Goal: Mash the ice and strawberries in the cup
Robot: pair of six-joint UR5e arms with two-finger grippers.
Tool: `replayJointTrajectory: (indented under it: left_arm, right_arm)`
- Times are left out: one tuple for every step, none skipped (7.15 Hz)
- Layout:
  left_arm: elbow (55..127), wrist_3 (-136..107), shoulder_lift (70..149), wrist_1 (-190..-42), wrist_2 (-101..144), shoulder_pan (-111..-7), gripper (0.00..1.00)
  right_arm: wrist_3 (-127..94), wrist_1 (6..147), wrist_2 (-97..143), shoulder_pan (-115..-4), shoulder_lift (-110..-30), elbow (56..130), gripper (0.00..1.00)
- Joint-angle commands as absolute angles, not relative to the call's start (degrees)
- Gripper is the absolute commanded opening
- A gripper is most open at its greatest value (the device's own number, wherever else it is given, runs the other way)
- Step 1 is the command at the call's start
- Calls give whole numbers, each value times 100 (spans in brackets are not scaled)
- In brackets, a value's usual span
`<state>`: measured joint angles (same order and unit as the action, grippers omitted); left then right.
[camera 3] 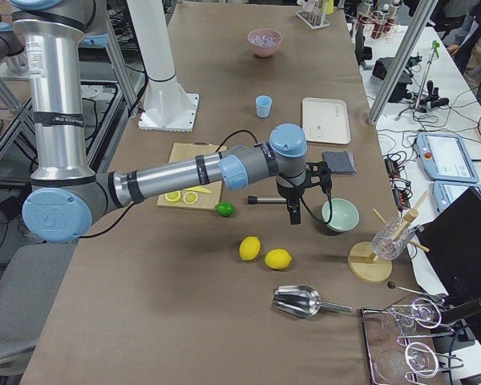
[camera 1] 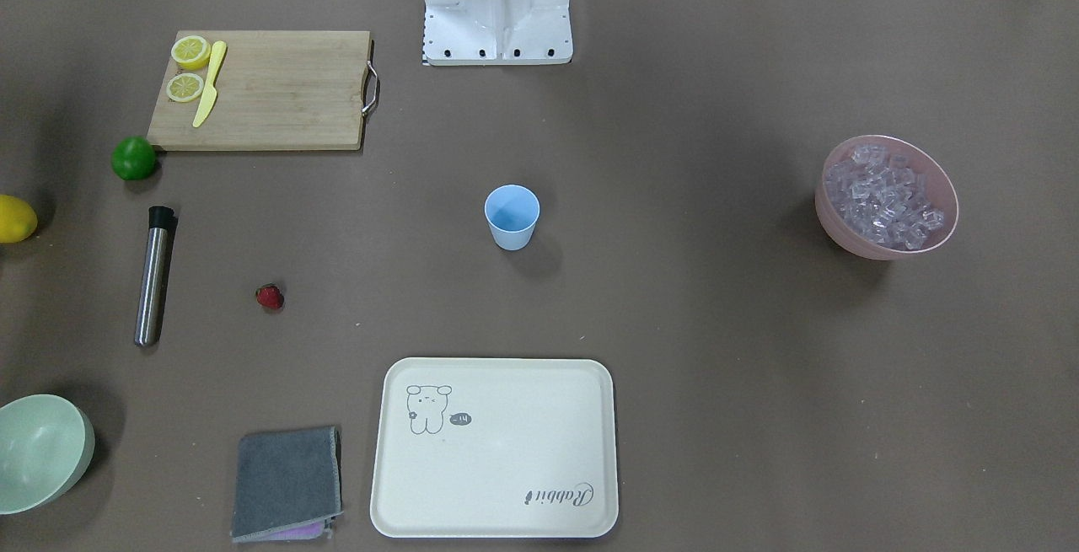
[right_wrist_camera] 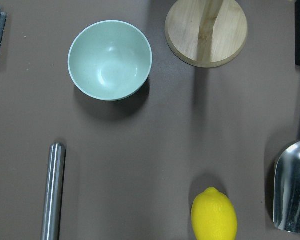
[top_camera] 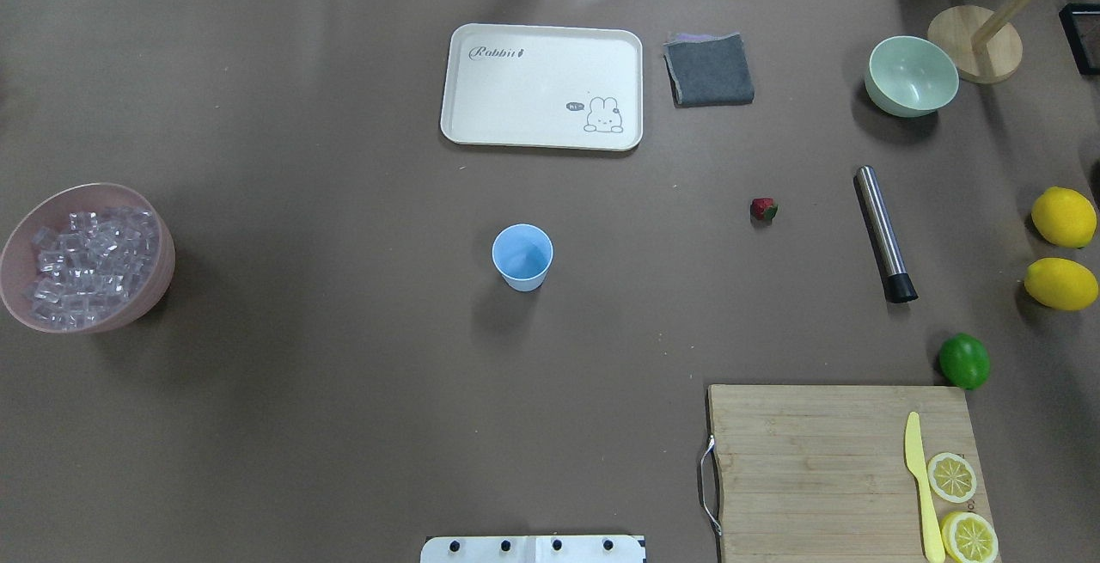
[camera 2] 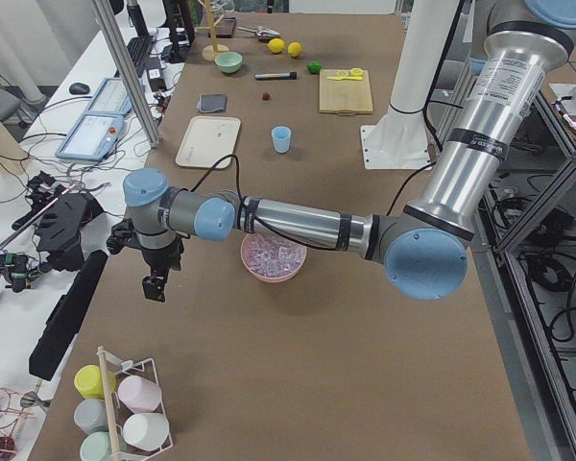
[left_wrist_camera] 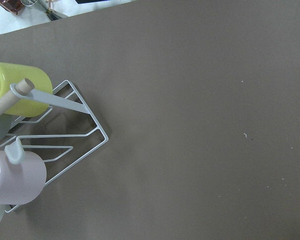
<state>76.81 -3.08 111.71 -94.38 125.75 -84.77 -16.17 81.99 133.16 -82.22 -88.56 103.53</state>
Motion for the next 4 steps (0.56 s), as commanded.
replayJointTrajectory:
  left_arm:
    - [7717, -334, 11162, -9440, 12577, -8499, 97]
    - [7725, -317, 11136, -9457, 12586, -8534, 97]
    - [7726, -325, 11136, -9448, 12577, -8534, 98]
    - [7795, -316, 11127, -9448, 12568, -8525, 97]
  right_arm:
    - [-1617, 8191, 13307, -8218, -8877, 10362, 100]
    - [-1617, 8191, 13307, -8218, -8860, 10362, 100]
    - [-1617, 8191, 13307, -8218, -8894, 10406, 100]
    - [-1617, 8200, 13307, -8218, -8903, 10415, 100]
